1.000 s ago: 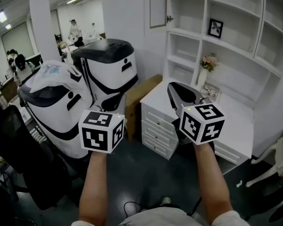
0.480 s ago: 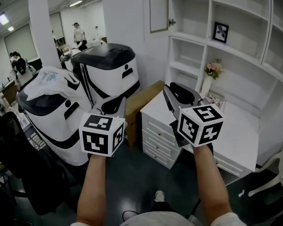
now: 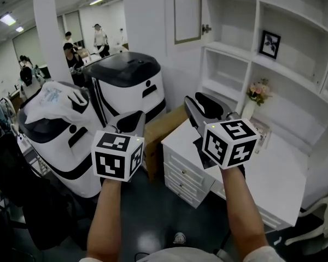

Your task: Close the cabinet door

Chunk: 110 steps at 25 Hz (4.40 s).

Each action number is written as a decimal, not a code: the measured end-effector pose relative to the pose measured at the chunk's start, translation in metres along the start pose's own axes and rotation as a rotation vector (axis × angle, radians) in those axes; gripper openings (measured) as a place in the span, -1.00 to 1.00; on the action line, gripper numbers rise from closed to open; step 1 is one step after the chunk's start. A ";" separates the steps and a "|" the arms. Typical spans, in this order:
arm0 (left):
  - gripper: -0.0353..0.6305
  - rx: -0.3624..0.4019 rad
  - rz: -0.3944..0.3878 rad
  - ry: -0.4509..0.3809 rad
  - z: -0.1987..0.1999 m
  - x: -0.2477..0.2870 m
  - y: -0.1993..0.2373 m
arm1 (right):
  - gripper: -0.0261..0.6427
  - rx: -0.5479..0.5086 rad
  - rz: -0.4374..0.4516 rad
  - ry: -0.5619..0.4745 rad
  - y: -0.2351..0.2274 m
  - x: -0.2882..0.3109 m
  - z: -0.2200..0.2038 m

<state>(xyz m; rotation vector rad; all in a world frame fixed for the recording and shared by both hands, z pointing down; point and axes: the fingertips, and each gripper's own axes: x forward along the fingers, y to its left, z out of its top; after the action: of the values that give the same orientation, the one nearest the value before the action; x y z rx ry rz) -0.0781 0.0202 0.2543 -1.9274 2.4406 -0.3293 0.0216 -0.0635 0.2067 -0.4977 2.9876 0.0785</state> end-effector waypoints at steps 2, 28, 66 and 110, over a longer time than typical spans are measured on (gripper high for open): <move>-0.90 -0.003 0.017 0.013 -0.001 0.017 0.004 | -0.51 0.007 0.018 0.003 -0.014 0.013 -0.002; -0.90 -0.004 0.134 0.071 -0.002 0.106 0.030 | -0.18 0.050 0.135 -0.018 -0.088 0.100 -0.003; -0.89 -0.086 -0.302 -0.098 0.038 0.323 0.172 | -0.04 -0.043 -0.231 -0.053 -0.136 0.295 0.011; -0.89 -0.033 -0.638 -0.218 0.082 0.353 0.115 | -0.19 -0.017 -0.366 -0.060 -0.159 0.261 0.020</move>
<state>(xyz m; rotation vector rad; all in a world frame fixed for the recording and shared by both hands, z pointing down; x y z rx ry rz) -0.2619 -0.3079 0.1957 -2.5542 1.6604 -0.0710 -0.1698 -0.2962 0.1511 -1.0123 2.7870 0.0854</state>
